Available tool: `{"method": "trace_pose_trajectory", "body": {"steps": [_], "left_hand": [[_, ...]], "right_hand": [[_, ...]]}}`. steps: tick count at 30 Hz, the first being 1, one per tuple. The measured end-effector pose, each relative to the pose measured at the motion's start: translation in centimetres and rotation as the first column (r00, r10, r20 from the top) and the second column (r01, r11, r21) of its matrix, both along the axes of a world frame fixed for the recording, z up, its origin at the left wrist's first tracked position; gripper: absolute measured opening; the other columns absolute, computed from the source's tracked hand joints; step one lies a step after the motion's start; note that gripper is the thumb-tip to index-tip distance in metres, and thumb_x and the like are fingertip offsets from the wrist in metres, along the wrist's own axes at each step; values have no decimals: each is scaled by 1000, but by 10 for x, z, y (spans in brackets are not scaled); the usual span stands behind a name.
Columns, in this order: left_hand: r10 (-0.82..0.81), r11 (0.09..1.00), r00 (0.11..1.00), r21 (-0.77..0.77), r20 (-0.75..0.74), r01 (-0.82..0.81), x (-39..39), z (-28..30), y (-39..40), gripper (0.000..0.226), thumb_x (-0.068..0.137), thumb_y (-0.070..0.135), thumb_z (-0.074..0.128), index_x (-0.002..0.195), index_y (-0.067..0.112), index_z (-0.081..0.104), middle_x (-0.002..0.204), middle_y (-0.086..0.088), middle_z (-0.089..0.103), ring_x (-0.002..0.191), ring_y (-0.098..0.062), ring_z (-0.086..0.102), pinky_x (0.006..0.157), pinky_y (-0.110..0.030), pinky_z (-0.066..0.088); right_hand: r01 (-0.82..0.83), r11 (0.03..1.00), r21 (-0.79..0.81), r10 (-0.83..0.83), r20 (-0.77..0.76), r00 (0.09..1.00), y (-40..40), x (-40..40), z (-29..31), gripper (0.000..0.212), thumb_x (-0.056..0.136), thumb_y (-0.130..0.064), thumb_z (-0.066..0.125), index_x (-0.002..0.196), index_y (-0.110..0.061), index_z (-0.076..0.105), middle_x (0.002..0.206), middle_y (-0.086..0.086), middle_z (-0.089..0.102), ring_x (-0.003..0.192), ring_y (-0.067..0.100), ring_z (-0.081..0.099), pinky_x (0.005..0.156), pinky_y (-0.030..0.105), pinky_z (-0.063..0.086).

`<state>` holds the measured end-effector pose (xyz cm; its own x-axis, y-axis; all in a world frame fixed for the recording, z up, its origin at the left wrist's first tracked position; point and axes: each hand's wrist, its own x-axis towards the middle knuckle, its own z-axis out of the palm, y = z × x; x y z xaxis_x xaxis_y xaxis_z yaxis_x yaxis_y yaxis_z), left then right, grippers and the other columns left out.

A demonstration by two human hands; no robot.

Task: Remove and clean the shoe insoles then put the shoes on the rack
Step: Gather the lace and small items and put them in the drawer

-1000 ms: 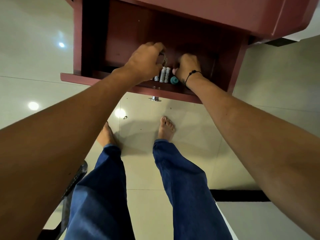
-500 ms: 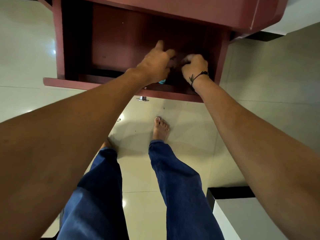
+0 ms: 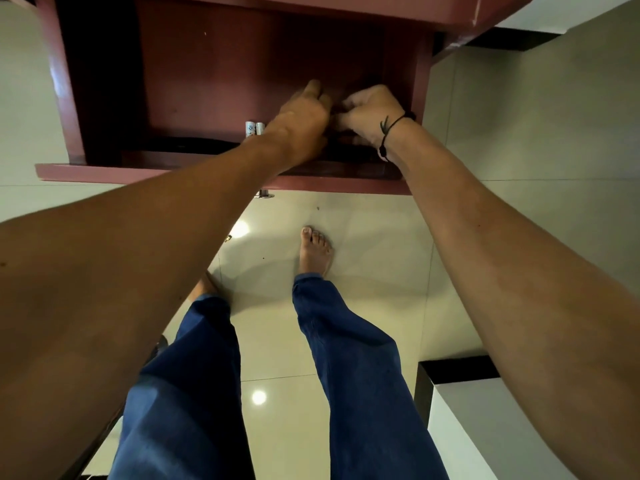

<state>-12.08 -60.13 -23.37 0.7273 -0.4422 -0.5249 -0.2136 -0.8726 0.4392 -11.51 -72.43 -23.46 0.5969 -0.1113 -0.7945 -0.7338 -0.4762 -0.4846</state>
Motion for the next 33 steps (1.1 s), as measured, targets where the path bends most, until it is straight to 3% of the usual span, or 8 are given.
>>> {"method": "trace_pose_trajectory", "body": {"steps": [3,6,8,13,24,29,33], "left_hand": [[29,999,999,-44,31,-28,1,1,-1,44,93,14,51,133,-3,43,135,-24,37,118,-41,43,95,-39,35],[142,988,989,-63,40,-139,3,3,5,44,91,8,51,133,-2,44,136,-24,38,119,-40,43,96,-37,35],[222,973,974,-77,39,-218,4,4,14,45,87,0,49,132,-1,46,135,-23,39,118,-39,46,96,-34,35],[306,947,952,-102,7,-303,0,5,34,42,87,1,51,129,1,50,132,-21,43,114,-37,50,94,-33,40],[382,914,924,-156,23,-375,-7,14,49,35,91,4,46,124,3,58,126,-20,52,113,-32,52,91,-28,38],[483,860,874,-225,64,-458,-15,35,59,36,90,2,42,121,6,61,126,-14,55,113,-27,54,93,-26,40],[611,770,782,-320,120,-553,-45,68,73,35,88,2,41,115,5,63,118,-13,60,108,-26,56,90,-26,41]], "right_hand": [[-124,975,-184,136,54,989,-1,1,-2,27,77,-16,71,103,-11,69,92,6,65,78,17,60,60,22,49],[-71,969,-236,75,11,997,3,2,-13,33,79,-11,70,111,-10,65,112,11,63,91,24,64,73,29,56],[-138,957,-256,131,-47,990,10,0,-17,33,79,-9,70,112,-7,64,115,12,62,100,26,62,82,34,55],[-324,887,-331,319,-70,945,22,0,-21,32,83,-13,64,115,-10,64,120,7,61,111,21,56,96,26,45],[-421,796,-436,417,-110,902,28,-2,-15,35,85,-18,63,119,-9,62,127,11,58,118,25,53,96,26,44],[-179,877,-446,242,87,966,31,-16,18,25,86,-6,50,103,-8,68,110,12,65,105,27,61,91,33,50],[-152,909,-388,296,344,891,59,-51,75,25,84,0,49,94,-9,69,99,5,68,95,19,62,84,25,47]]}}
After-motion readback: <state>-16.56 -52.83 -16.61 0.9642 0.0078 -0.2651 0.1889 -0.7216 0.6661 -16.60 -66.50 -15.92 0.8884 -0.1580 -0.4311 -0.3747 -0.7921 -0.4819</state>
